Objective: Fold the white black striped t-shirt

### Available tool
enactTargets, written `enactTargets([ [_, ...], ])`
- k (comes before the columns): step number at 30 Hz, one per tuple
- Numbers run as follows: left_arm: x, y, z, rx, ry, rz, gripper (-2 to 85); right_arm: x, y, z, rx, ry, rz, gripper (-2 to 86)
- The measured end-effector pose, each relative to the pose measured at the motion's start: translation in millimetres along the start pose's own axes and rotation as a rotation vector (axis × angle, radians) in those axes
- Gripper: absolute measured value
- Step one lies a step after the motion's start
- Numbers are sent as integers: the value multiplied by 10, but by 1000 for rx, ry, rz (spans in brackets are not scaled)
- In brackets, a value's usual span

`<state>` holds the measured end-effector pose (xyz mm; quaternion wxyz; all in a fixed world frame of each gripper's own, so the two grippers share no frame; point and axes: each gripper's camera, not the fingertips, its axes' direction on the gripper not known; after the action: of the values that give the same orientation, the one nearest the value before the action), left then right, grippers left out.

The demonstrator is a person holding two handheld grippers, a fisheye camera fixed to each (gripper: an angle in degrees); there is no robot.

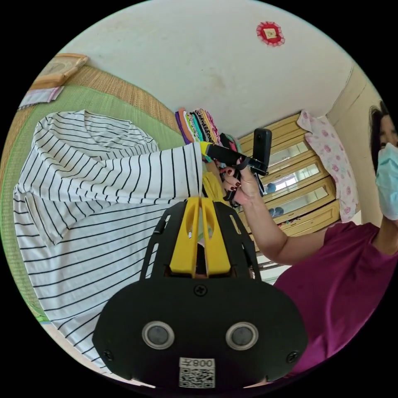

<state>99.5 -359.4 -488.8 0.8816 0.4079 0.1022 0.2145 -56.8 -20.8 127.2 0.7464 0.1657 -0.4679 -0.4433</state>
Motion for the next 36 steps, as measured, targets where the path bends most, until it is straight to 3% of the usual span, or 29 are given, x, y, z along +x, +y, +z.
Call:
enactTargets([
  [6,-12,2,111,-35,-60,68,5,177,42,-107,-13,78,-18,2],
  [15,-960,553,1042,-313,-63,-93,15,1671,894,982,-261,27,323,3],
  [19,-1103,765,618,-243,-96,-110,26,1840,992,884,-242,108,364,6],
  [26,-1893,951,-936,141,-311,-296,56,1533,463,1098,-100,94,299,28],
  [31,-2460,1030,-1334,227,-317,-415,63,742,-692,2259,-169,44,55,57],
  [36,-2835,1268,-1465,233,-326,-490,17,288,-1451,3349,-260,68,-70,66],
])
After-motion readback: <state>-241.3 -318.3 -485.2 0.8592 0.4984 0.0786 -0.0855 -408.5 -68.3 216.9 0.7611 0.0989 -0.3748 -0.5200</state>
